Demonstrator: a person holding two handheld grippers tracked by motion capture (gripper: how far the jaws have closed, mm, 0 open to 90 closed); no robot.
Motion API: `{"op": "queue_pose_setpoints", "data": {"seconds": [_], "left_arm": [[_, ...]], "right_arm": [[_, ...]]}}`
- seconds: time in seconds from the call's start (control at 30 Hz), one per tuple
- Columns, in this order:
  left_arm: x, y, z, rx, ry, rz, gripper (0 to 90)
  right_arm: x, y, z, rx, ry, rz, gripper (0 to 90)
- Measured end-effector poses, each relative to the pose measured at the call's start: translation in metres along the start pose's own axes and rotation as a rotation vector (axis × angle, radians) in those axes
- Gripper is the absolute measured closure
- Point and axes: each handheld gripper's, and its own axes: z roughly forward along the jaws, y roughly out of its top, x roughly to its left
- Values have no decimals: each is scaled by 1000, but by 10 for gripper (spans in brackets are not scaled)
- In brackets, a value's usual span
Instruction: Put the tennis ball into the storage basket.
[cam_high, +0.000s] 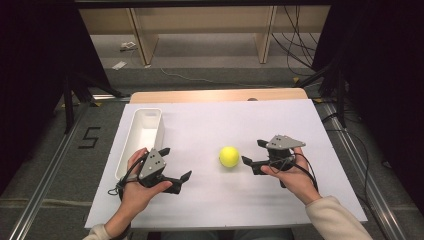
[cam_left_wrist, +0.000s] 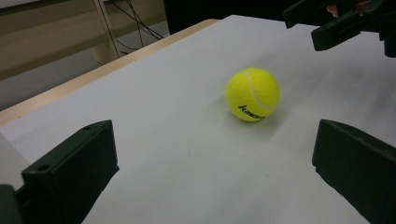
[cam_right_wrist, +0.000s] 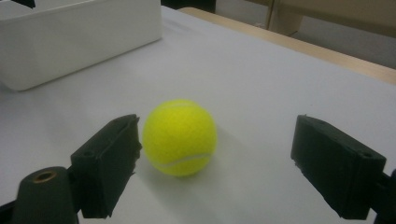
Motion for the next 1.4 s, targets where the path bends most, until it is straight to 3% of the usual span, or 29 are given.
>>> {"op": "queue_pose_setpoints", "data": {"seconds": [0.33,1.4], "left_arm": [[0,0,0,-1,0,0,0],[0,1,0,-6,-5,-6,0]], "right_arm": [[9,6,26,37,39,-18,159],[19,5,76,152,36,-45,152]]}}
